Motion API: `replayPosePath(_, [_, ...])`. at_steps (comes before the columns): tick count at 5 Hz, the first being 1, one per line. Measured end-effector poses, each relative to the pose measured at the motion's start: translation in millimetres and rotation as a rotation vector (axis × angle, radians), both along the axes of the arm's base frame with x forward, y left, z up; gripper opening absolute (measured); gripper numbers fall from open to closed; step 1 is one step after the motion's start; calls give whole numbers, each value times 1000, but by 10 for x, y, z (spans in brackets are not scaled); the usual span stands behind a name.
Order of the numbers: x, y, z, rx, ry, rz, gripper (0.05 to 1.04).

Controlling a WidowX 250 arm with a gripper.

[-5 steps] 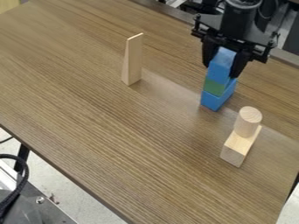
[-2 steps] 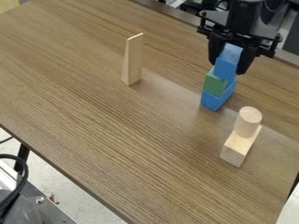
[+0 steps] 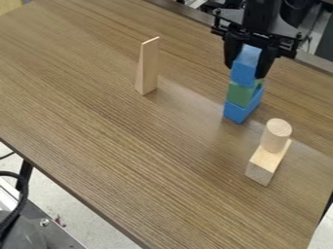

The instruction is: Put the blue block in the left on the top of the green block

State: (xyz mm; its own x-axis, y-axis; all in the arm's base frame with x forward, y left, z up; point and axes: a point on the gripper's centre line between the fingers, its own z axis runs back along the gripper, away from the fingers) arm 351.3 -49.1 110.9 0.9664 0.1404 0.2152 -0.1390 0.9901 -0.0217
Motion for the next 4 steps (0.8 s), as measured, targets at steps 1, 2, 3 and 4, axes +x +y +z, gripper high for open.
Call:
replayPosePath(1, [4,18,-1,-21,3,-7,562])
replayPosePath(2, [20,36,2,-36,-4,-33,562])
replayPosePath(3, [32,34,5,-34,-12,-45,562])
replayPosePath(4, [34,29,5,-32,-13,-54,563])
